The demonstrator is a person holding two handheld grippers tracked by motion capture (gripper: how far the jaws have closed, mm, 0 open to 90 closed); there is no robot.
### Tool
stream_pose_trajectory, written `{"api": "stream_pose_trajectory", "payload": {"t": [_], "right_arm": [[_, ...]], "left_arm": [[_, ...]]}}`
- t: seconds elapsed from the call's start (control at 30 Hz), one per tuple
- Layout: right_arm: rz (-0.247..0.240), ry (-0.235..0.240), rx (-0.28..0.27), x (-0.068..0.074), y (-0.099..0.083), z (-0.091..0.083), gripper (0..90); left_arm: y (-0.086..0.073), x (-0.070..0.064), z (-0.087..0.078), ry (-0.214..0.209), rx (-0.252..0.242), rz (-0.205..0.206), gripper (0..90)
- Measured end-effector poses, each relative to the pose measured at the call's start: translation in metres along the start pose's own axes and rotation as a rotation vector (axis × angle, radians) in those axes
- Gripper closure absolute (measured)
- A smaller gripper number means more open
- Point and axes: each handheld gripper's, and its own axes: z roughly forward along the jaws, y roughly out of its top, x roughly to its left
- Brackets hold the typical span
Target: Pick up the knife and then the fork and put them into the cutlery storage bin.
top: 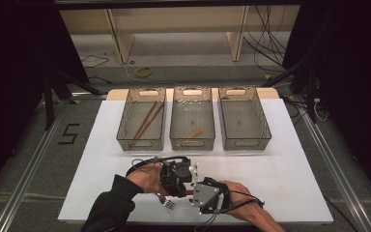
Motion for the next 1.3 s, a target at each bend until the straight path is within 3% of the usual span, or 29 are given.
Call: {"api": "stream_pose_trajectory", "payload": {"t": [0.3,0.47,0.57,0.63,0.73,0.9,1.07,1.17,1.3], "right_arm": [[-0.026,-0.022,0.021,0.0030,-0.0008,0.0005,66.7],[-0.038,-0.027,0.032,0.0049,-0.0007,0.0010,70.8],[-0.072,-0.021,0.037,0.0045,-0.0008,0.0004,74.3],[-0.083,-0.016,0.039,0.0046,-0.0009,0.0005,75.4],[-0.137,-0.023,0.032,0.0042,-0.0015,0.0011,76.7],[-0.161,-0.020,0.035,0.0044,-0.0020,0.0002,77.5],[-0.153,-0.016,0.035,0.0034,-0.0029,-0.0020,77.8],[-0.145,-0.015,0.025,0.0024,-0.0039,-0.0034,77.8],[-0.138,-0.014,0.026,0.0005,-0.0046,-0.0067,77.9]], "left_arm": [[0.0062,0.0004,0.0000,-0.015,0.006,0.013,76.2],[0.0074,0.0002,0.0026,-0.029,0.000,-0.004,76.2],[0.0076,0.0016,0.0027,-0.036,0.006,-0.003,76.2],[0.0076,0.0016,0.0028,-0.041,0.009,-0.001,76.1],[0.0081,0.0013,0.0034,-0.042,0.011,0.004,76.1],[0.0089,0.0003,0.0037,-0.036,0.007,0.007,75.8],[0.0092,-0.0010,0.0027,-0.022,-0.007,0.013,74.6],[0.0091,-0.0011,0.0026,-0.018,-0.004,0.018,71.8],[0.0066,0.0000,0.0017,-0.009,-0.021,-0.008,59.0]]}}
